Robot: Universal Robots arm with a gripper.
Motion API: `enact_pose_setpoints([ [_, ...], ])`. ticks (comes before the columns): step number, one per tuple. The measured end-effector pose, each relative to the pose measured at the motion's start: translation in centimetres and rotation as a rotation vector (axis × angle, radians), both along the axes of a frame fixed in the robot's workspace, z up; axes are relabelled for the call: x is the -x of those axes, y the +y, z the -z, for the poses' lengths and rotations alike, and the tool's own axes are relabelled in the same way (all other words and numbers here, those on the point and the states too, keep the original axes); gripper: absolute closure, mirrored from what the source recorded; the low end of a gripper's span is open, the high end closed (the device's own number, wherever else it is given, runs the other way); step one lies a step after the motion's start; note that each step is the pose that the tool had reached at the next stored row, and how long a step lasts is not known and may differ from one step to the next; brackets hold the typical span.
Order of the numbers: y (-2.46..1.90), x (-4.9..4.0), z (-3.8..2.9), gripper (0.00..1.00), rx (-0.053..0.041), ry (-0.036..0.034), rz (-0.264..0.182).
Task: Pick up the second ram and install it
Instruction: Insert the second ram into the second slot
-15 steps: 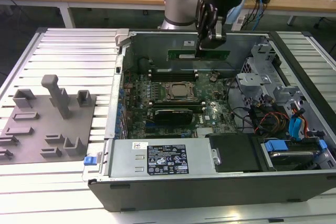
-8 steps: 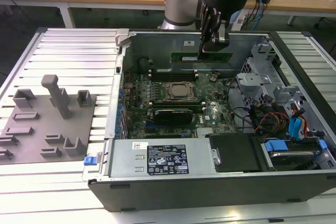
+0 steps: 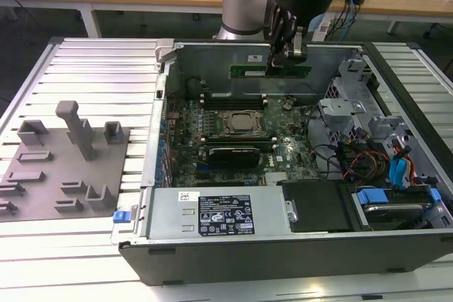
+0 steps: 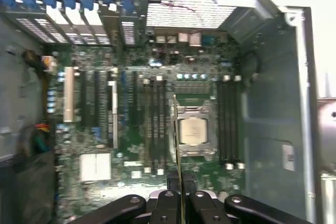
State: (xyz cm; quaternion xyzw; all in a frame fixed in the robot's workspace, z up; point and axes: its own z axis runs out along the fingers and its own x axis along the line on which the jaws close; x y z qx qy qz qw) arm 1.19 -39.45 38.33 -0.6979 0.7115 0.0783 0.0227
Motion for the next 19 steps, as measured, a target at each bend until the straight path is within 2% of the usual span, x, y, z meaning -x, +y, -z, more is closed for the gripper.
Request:
enact_pose_setpoints([
  [2, 0.00, -0.01, 0.18, 0.86, 0.0016, 0.0000, 0.000],
  [4, 0.00, 0.01, 0.51, 0.86, 0.0145, 0.0001, 0.000],
  [6, 0.00, 0.01, 0.56, 0.86, 0.0175, 0.0000, 0.000],
  [11, 0.00, 0.01, 1.45, 0.86, 0.0176, 0.0001, 0.000],
  [19, 0.00, 0.01, 2.07, 0.86, 0.0175, 0.0000, 0.000],
])
